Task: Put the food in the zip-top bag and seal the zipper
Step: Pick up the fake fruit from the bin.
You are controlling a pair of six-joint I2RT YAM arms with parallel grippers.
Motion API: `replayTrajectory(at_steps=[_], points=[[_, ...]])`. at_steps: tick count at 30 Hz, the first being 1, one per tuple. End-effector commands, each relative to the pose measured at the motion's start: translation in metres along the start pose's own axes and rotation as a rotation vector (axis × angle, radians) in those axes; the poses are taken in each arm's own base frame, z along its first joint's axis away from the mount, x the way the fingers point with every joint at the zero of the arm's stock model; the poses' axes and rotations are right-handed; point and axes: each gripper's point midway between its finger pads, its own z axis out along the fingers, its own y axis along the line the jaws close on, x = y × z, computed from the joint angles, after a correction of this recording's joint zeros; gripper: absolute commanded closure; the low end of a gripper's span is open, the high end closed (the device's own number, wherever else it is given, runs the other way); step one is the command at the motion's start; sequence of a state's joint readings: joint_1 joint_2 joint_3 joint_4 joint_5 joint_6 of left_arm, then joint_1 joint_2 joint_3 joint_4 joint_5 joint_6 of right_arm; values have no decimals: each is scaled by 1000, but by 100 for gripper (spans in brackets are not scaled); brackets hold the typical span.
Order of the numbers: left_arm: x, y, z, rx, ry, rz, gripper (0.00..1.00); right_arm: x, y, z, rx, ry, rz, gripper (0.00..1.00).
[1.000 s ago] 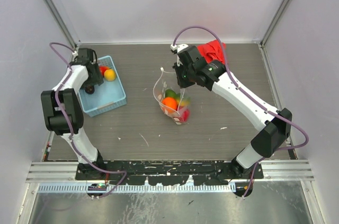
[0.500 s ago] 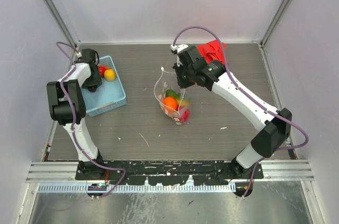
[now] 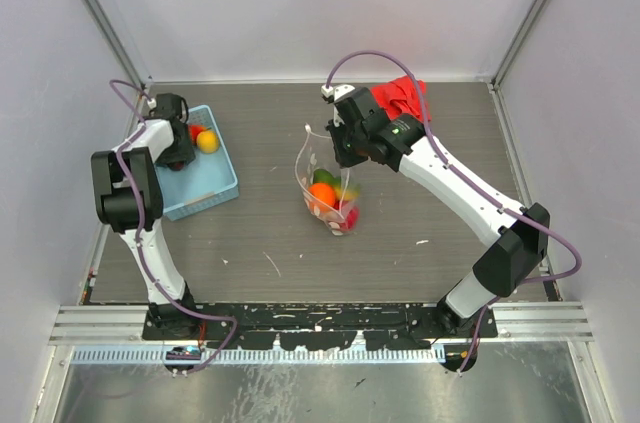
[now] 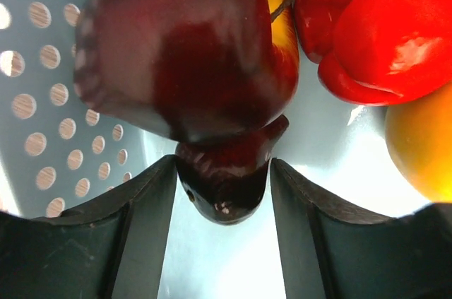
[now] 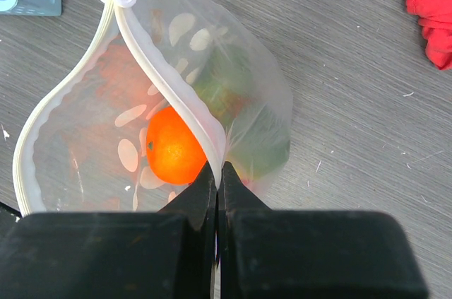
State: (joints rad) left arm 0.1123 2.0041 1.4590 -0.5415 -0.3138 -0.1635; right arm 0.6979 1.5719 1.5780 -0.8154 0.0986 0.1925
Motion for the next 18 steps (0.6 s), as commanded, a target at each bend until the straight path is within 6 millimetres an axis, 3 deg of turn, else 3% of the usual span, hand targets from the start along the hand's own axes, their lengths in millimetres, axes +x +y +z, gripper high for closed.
replayTrajectory(at_steps=[1, 6, 10, 18], points=[[-13, -4, 6, 19, -27, -3, 43, -13, 3, -3, -11, -49, 15, 100], [-14, -7, 3, 39, -33, -9, 47, -12, 2, -3, -6, -48, 18, 100], [-20, -8, -7, 63, -54, -19, 58, -11, 1, -3, -4, -47, 17, 100], [-34, -13, -53, 156, -117, -80, 61, -11, 2, -2, -7, -48, 19, 100]])
